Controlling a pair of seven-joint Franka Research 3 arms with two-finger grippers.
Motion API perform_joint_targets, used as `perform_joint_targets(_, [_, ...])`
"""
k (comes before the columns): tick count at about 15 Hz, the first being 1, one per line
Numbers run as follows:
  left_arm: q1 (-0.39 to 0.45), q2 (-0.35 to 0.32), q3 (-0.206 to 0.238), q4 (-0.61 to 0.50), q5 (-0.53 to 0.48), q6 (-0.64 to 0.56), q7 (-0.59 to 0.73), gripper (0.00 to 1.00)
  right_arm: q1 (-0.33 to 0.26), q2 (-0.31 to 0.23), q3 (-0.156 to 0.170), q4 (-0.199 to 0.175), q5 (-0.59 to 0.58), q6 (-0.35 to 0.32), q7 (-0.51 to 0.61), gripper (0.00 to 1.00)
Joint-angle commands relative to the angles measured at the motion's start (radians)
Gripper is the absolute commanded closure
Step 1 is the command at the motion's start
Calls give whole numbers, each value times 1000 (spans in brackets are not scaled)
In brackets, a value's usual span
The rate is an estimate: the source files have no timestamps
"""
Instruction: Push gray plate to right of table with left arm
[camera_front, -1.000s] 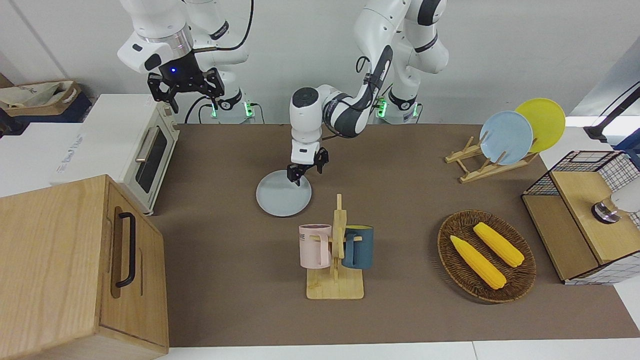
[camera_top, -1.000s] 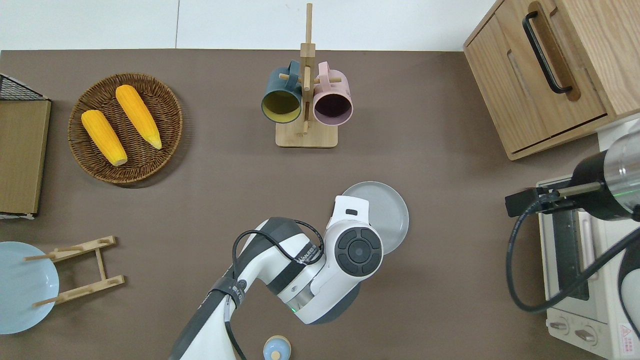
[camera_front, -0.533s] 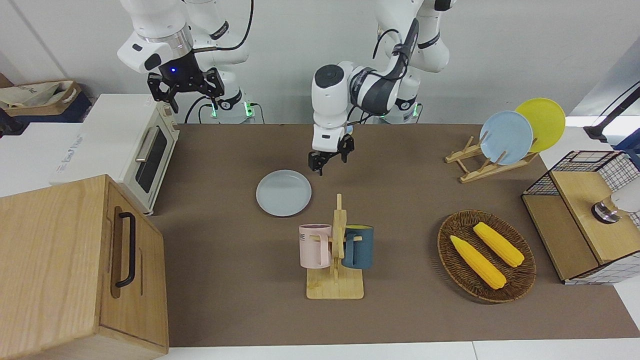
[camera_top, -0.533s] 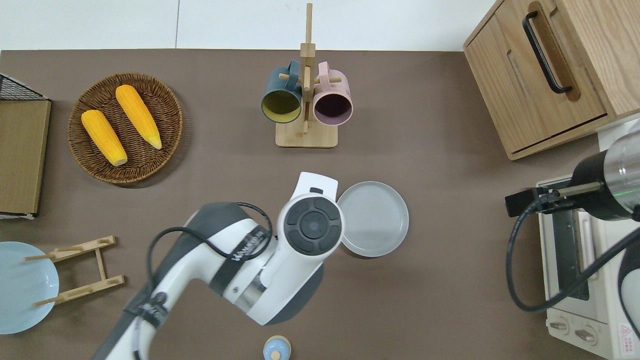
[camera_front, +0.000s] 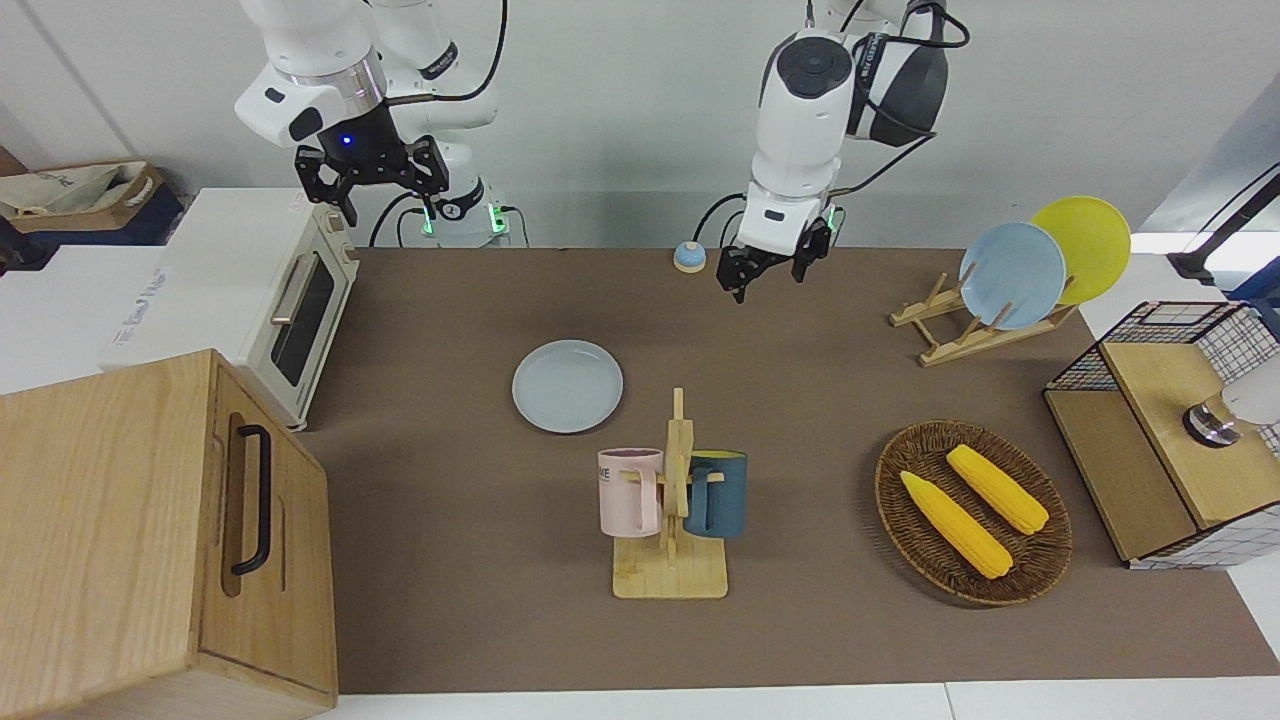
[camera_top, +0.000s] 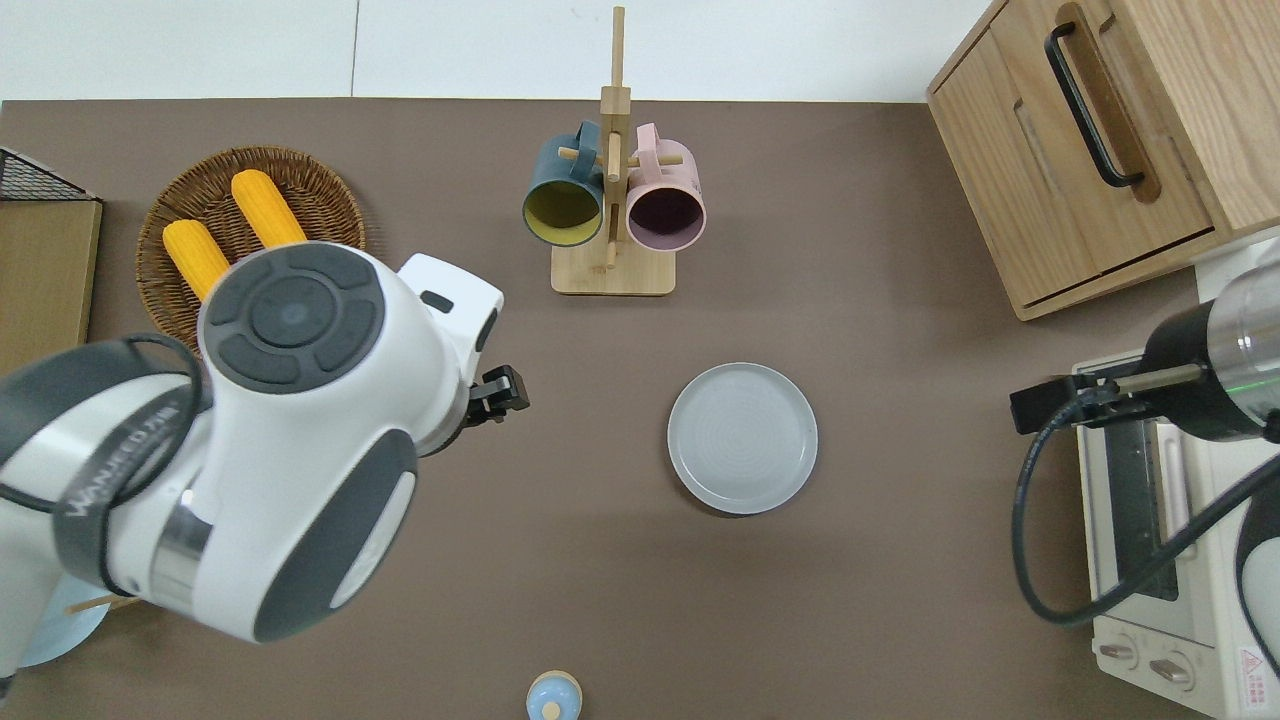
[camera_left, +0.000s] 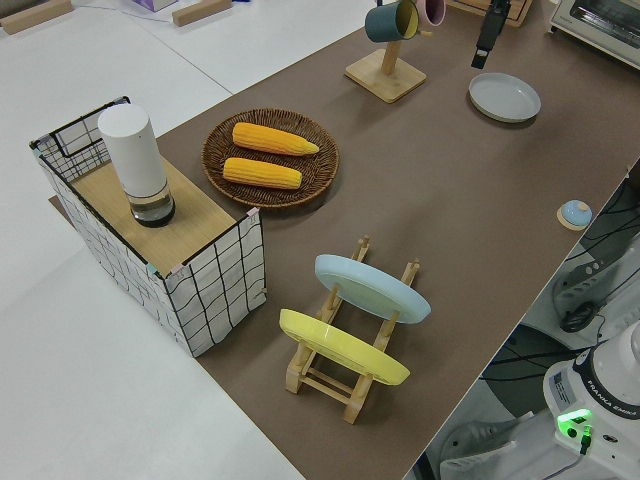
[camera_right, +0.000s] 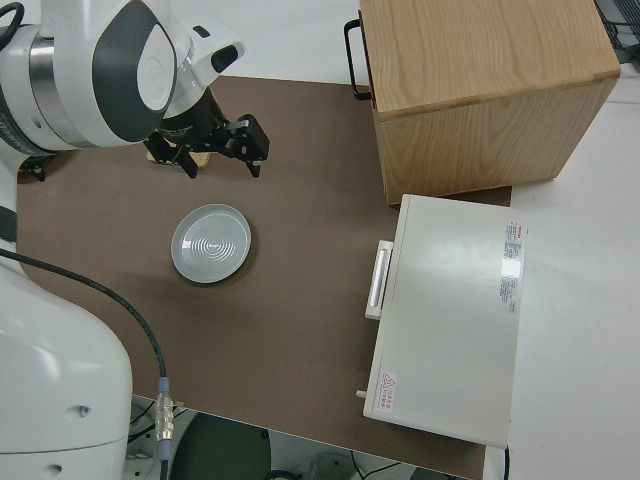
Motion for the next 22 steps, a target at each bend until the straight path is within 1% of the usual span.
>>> perform_joint_targets(1, [76,21,23,81,-12,-85,164,11,-20,-6,13,4,10,-12,0,17])
perform_joint_targets(3, [116,18,46,87,-10,-97,277,11,-20,-6,15,4,10,-12,0,17])
perform_joint_targets(5, [147,-7,70,86,-10,-97,364,11,-20,-6,15,4,10,-12,0,17])
perform_joint_targets(8, [173,-8,141,86,-10,-97,510,9,-20,-6,13,4,10,-12,0,17])
perform_joint_targets(11, [182,-8,226,86,-9,-97,668,7,-20,-6,15,4,10,-12,1,17])
perform_joint_targets(12, [184,-8,248,84,-10,-97,719,7,-20,-6,15,4,10,-12,0,17])
perform_joint_targets(13, [184,-7,260,84,-10,-97,753,7,-20,-6,15,4,10,-12,1,17])
perform_joint_targets(14, [187,-7,276,84,-12,-97,764,5,-20,-6,15,4,10,-12,1,17])
perform_joint_targets(15, [194,-7,280,80,-24,-90,764,5,-20,-6,15,4,10,-14,1,17])
perform_joint_targets(16, [219,-2,270,78,-27,-76,780,5,-20,-6,15,4,10,-12,0,17])
perform_joint_targets(18, [239,9,253,72,-47,-32,861,5,-20,-6,13,4,10,-12,1,17])
perform_joint_targets(20, [234,9,253,49,-56,16,905,2,-20,-6,15,4,10,-12,1,17])
perform_joint_targets(22, [223,10,250,48,-59,31,902,0,-20,-6,15,4,10,-12,0,17])
